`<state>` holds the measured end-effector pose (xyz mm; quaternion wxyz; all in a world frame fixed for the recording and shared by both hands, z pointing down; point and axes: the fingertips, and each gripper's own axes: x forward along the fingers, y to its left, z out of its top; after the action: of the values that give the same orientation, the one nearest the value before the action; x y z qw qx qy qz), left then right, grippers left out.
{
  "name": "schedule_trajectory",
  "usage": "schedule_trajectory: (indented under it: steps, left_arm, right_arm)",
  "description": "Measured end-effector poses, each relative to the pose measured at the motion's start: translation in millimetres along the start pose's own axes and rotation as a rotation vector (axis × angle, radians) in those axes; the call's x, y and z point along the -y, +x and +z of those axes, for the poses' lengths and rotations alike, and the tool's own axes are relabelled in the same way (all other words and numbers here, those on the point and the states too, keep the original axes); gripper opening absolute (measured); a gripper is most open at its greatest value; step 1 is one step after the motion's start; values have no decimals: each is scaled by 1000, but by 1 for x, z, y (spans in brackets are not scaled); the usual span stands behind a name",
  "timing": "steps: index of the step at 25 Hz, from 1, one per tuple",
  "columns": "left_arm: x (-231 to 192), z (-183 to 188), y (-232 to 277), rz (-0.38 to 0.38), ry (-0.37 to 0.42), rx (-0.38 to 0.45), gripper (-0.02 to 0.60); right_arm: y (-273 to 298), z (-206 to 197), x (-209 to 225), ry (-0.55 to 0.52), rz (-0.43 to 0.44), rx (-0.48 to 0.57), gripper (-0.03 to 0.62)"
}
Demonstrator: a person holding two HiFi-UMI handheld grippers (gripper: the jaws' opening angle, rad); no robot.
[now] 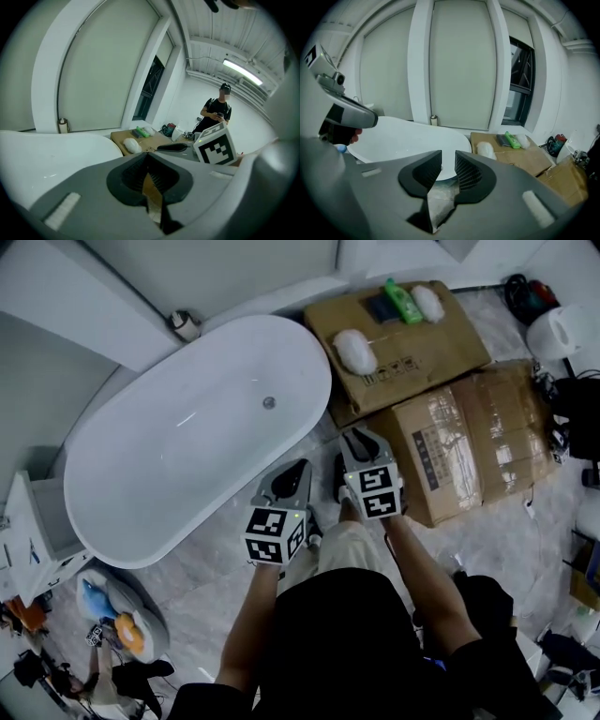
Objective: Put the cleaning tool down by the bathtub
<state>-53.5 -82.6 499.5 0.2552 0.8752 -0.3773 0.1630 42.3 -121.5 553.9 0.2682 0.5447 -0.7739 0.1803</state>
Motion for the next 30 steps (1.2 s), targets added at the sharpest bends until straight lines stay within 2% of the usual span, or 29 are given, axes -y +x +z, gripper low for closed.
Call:
schedule_trajectory:
  steps: [5,16,30]
  left_arm:
    - [9,9,-35,-10,5,42,0]
    - [9,56,-82,-14,55,168,0]
    - [14,93,-114,-7,118,281,0]
  right_arm:
    - [-42,25,-30,0,11,70,78]
    - [-103,82,-74,-37,33,219,38]
    - [-145,130,-98,-33,55,349,9]
